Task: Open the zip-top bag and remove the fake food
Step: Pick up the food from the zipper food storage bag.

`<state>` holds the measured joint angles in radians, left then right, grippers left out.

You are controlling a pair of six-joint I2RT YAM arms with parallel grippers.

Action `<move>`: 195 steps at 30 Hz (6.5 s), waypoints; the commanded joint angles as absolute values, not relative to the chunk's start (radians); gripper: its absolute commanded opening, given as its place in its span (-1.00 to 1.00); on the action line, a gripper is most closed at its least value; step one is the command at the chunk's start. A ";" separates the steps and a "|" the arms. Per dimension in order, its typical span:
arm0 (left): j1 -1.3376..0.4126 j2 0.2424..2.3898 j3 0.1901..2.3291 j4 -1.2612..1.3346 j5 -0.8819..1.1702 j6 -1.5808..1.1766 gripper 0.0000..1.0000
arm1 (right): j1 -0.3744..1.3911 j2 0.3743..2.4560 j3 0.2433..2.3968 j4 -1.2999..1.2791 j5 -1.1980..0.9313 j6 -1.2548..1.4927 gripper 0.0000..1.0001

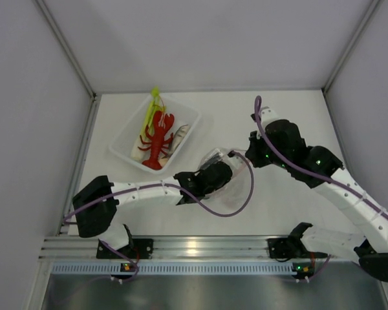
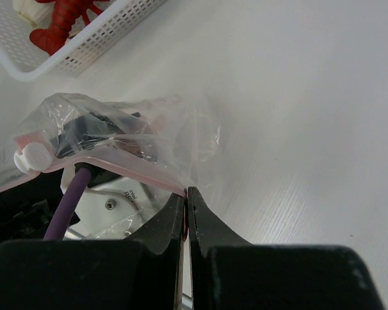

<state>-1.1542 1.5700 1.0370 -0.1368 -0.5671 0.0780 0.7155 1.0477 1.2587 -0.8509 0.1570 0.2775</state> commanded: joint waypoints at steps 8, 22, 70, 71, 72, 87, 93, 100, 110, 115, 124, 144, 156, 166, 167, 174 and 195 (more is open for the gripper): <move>-1.109 1.425 1.092 -0.123 -0.552 -0.159 -1.00 | 0.677 0.986 1.095 -0.799 0.406 0.275 -1.00; -0.908 1.434 1.144 -0.207 -0.287 -0.423 -1.00 | 0.678 0.920 0.914 -0.568 0.428 0.276 -1.00; -0.919 1.453 1.112 0.196 -0.253 -0.367 -1.00 | 0.764 0.930 0.976 -0.548 -0.085 0.262 -1.00; -0.919 1.457 1.117 0.193 -0.246 -0.361 -1.00 | 0.768 0.925 0.968 -0.543 -0.072 0.267 -1.00; -0.920 1.463 1.126 0.189 -0.233 -0.354 -1.00 | 0.769 0.913 0.965 -0.532 -0.057 0.270 -1.00; -0.971 1.468 1.092 0.187 -0.446 -0.460 -1.00 | 0.819 0.687 0.775 -0.137 -0.011 0.695 -0.67; -1.002 1.471 1.071 0.206 -0.570 -0.515 -1.00 | 0.837 0.735 0.813 -0.132 0.021 0.770 -0.33; -1.045 1.493 1.068 0.209 -0.764 -0.560 -1.00 | 0.896 0.747 0.835 -0.114 0.078 0.822 -0.07; -1.068 1.502 1.045 0.209 -0.908 -0.652 -1.00 | 1.040 0.701 0.801 -0.057 0.136 0.805 -0.13; -1.081 1.502 1.045 0.207 -0.928 -0.672 -1.00 | 1.075 0.693 0.808 -0.048 0.167 0.784 -0.14; -1.078 1.517 1.049 0.206 -0.913 -0.658 -1.00 | 1.101 0.631 0.779 -0.054 0.200 0.772 -0.10; -1.063 1.539 1.100 0.144 -0.723 -0.706 -1.00 | 1.103 0.706 0.854 -0.140 0.190 0.597 -0.21; -1.065 1.540 1.104 0.129 -0.696 -0.723 -1.00 | 1.103 0.750 0.864 -0.097 0.218 0.549 -0.39; -1.063 1.526 1.115 0.114 -0.684 -0.723 -1.00 | 1.104 0.749 0.836 -0.075 0.229 0.505 -1.00; -1.062 1.526 1.121 0.106 -0.684 -0.730 -1.00 | 1.103 0.744 0.830 -0.075 0.221 0.506 -1.00; -1.022 1.522 1.135 0.058 -0.669 -0.767 -1.00 | 1.103 0.703 0.746 -0.063 0.141 0.471 -1.00; -0.969 1.559 1.143 0.028 -0.667 -0.867 -1.00 | 1.103 0.629 0.604 -0.046 0.190 0.603 -0.89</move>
